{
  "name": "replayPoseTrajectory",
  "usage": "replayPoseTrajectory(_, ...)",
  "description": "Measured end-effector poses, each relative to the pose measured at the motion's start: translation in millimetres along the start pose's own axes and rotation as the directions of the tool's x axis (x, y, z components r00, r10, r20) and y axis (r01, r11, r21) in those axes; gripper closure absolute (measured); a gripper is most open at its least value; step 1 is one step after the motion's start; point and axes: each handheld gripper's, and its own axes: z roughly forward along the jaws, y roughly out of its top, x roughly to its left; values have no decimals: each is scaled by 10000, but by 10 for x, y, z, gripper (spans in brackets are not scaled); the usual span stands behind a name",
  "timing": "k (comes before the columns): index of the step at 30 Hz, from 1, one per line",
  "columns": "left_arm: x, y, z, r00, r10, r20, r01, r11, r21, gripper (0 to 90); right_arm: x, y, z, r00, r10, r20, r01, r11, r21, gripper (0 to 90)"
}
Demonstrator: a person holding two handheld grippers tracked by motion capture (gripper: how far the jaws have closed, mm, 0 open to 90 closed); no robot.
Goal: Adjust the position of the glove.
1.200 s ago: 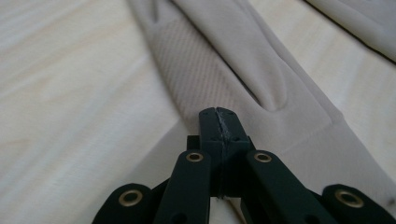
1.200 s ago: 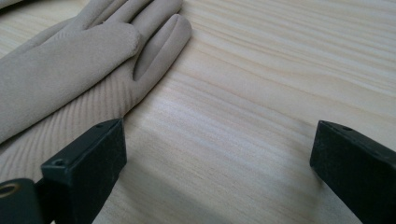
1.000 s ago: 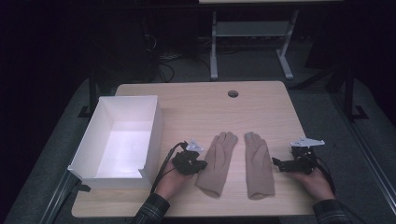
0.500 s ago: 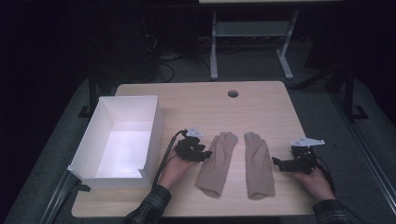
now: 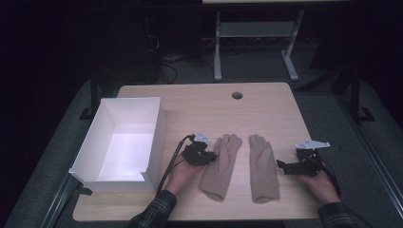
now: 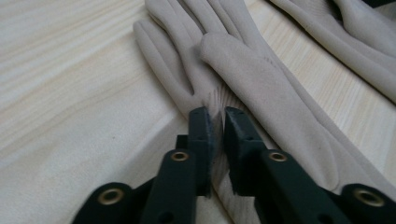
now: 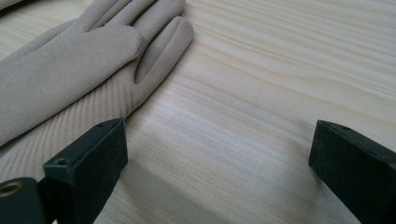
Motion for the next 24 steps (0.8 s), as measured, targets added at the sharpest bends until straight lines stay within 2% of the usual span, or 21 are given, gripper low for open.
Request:
replayPoseTrajectory(5, -27, 10, -10, 9999, 18, -140, -18, 10000, 21, 851, 5, 1, 0, 10000, -17, -50, 18, 10000, 29, 33)
replayPoseTrajectory(9, 12, 23, -78, 9989, -404, 255, 412, 9987, -300, 856, 11, -11, -13, 9999, -66, -85, 66, 10000, 25, 40)
replayPoseTrajectory(11, 29, 29, -121, 9974, -624, 371, 642, 9967, -496, 857, 12, -7, -39, 9998, -101, -145, 102, 9999, 62, 141)
replayPoseTrajectory(13, 49, 36, -165, 9970, -650, 432, 673, 9962, -558, 857, 10, 11, -76, 9989, -103, -462, 108, 9999, 108, 243)
replayPoseTrajectory(15, 62, 42, -200, 9970, -650, 428, 676, 9958, -623, 857, 25, 39, -141, 9948, -225, -997, 212, 9997, -147, 435)
replayPoseTrajectory(17, 67, 47, -227, 9957, -793, 482, 828, 9937, -756, 856, 50, 63, -196, 9901, -305, -1367, 279, 9994, -209, 578)
replayPoseTrajectory(18, 70, 50, -246, 9953, -838, 495, 876, 9928, -817, 857, 58, 69, -213, 9856, -489, -1621, 443, 9985, -315, 654)
replayPoseTrajectory(21, 83, 63, -282, 9948, -873, 519, 917, 9917, -905, 856, 99, 70, -228, 9702, -706, -2317, 685, 9975, -168, 831)
replayPoseTrajectory(24, 89, 70, -301, 9940, -941, 562, 994, 9901, -991, 856, 123, 67, -214, 9554, -863, -2825, 904, 9959, 14, 898)
